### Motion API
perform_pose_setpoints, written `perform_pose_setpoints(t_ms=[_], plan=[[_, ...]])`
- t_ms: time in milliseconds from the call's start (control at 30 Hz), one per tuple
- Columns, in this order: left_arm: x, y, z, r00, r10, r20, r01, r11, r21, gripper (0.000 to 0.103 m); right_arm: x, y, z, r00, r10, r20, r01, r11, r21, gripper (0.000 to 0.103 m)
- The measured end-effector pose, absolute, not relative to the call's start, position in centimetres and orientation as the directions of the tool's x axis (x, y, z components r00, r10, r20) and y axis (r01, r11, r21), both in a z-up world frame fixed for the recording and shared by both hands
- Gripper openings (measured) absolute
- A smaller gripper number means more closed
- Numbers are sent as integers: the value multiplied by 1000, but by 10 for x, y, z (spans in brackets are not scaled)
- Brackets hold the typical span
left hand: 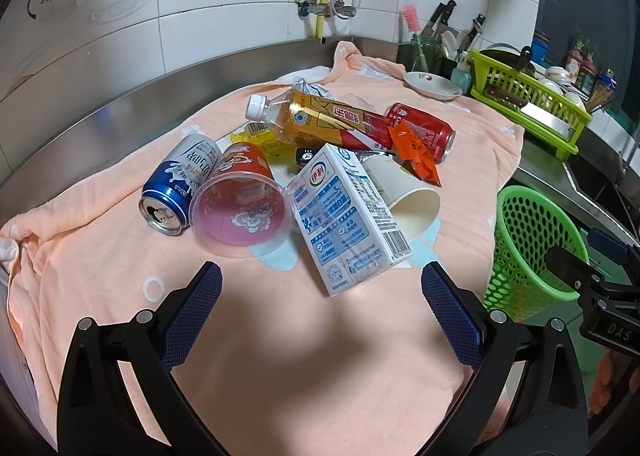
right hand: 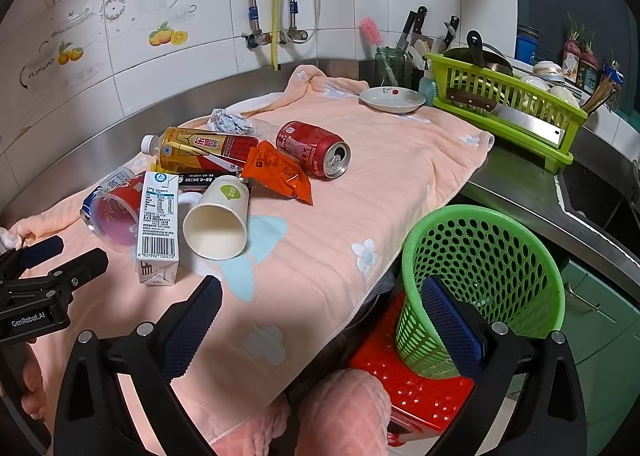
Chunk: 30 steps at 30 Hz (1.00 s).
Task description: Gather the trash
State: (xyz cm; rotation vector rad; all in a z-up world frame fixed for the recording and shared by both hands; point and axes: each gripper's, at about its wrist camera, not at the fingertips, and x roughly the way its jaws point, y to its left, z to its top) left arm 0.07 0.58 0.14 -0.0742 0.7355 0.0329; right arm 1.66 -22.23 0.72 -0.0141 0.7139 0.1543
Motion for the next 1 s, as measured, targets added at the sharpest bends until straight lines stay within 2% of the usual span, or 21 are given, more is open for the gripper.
perform_pose_setpoints(t_ms=[1000], plan=[[2,24,3,738,36,-674,-102,993,-58,98,23,-207,4,727,188,-661,-208,977,48,97]])
